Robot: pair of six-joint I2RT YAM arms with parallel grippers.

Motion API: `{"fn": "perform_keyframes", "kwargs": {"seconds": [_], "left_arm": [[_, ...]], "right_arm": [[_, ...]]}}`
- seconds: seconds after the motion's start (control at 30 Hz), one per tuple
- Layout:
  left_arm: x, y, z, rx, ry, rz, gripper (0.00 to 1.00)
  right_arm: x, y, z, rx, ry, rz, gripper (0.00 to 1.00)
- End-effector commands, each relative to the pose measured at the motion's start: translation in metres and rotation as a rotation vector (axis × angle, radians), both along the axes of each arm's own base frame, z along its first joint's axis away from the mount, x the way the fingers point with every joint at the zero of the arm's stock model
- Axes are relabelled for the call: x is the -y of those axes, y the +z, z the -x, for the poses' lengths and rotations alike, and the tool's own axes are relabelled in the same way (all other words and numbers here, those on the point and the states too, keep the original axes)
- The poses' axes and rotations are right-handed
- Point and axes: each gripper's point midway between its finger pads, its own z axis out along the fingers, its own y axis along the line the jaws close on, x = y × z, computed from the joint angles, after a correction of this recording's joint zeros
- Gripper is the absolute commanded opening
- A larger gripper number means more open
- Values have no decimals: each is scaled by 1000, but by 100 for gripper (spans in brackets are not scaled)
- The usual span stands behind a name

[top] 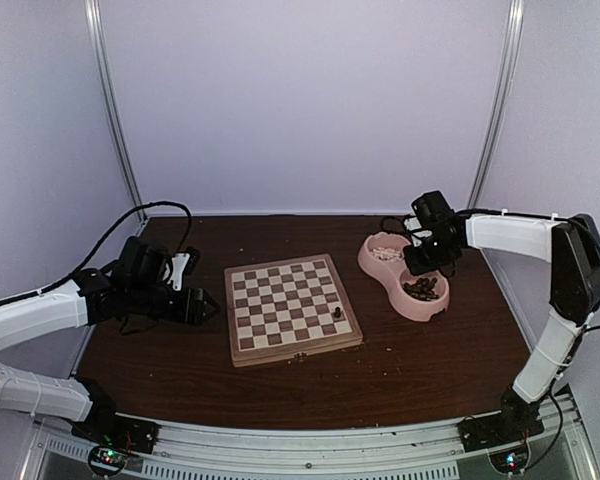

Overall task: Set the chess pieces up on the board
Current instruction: Pick up the pawn from the storage box, then place the pawn on the chessboard.

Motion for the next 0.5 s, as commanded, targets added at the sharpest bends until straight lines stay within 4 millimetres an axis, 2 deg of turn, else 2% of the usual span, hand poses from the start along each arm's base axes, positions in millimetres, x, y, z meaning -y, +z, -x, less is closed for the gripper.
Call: {"fn": "perform_keyframes", "kwargs": {"seconds": [0.0, 0.13, 0.23, 0.3, 0.4, 0.47], "left_arm": [[3, 15, -5, 49, -5, 19, 65], [5, 16, -7, 50, -12, 23, 65], [7, 16, -6, 44, -18, 37, 65], [8, 14, -5, 41, -18, 45, 65], [8, 13, -3, 36, -14, 54, 65], [8, 13, -2, 35, -14, 63, 65]], "right_arm": [[0, 34, -2, 152, 5, -9, 13], [-9, 56, 6, 245, 43, -78, 13], [-39, 76, 23, 314, 149, -216, 15], [-65, 88, 40, 375, 247, -243, 15], [-107, 100, 69, 443, 383, -277, 16], [-125, 103, 82, 455, 431, -335, 15]]}}
